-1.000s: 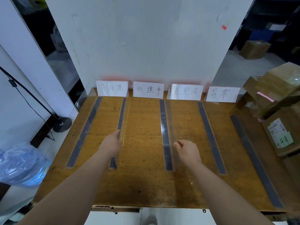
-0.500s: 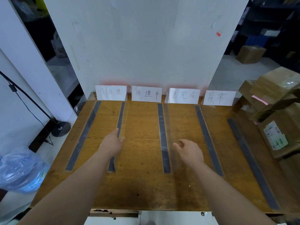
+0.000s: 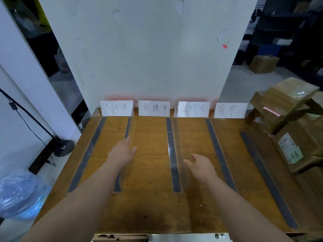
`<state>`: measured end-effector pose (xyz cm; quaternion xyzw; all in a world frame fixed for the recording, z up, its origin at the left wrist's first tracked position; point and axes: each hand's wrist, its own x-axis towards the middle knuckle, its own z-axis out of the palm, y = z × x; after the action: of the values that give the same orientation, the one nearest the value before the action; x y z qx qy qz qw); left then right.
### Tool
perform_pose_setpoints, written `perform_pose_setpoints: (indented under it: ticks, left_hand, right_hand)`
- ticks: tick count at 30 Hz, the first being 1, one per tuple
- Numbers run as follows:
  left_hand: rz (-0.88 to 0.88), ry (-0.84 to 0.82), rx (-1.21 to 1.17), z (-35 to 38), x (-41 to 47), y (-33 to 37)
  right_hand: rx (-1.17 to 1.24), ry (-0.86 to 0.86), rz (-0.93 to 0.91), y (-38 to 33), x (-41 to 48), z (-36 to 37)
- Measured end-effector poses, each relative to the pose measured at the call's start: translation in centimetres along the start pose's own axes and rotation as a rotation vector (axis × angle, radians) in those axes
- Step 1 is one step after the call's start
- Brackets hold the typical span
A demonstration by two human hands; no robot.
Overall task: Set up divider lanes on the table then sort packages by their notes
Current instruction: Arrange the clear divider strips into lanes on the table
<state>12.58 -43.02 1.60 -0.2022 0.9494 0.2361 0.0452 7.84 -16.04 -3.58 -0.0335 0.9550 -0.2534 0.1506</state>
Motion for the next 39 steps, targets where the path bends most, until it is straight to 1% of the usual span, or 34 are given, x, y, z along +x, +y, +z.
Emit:
perform_pose_setpoints:
  ticks: [7, 10, 14, 18, 24, 26, 29, 35, 39]
  left_hand:
    - [0.015, 0.003, 0.013, 0.3, 1.0, 0.8]
    - [0.086, 0.008, 0.009, 0.5, 1.4, 2.9]
    - [0.225, 0.0, -0.015, 1.8, 1.5, 8.1]
    - [0.35, -0.044, -0.058, 4.2, 1.0, 14.3]
    - [0.512, -0.14, -0.075, 9.0, -1.7, 22.9]
    - [0.541, -0.18, -0.063, 10.8, -2.5, 25.2]
    - [0.533, -0.253, -0.037, 13.5, -3.1, 27.7]
    - [0.438, -0.329, -0.01, 17.5, -4.2, 31.3]
    - [0.375, -0.351, -0.012, 19.1, -4.7, 32.2]
  right_hand:
    - [-0.002, 0.078, -0.038, 0.6, 0.1, -1.9]
    - [-0.037, 0.144, -0.04, 1.5, -0.3, -4.0]
    - [-0.036, 0.255, -0.002, 4.1, -1.8, -7.7]
    - [-0.038, 0.362, 0.097, 9.0, -4.0, -11.6]
    - [-0.029, 0.424, 0.296, 17.4, -7.8, -15.5]
    - [-0.038, 0.415, 0.345, 19.8, -8.6, -16.1]
    - [-0.048, 0.364, 0.386, 22.7, -9.2, -16.5]
    - [-0.015, 0.209, 0.409, 27.3, -8.7, -16.6]
    - [0.068, 0.179, 0.399, 29.1, -7.5, -16.1]
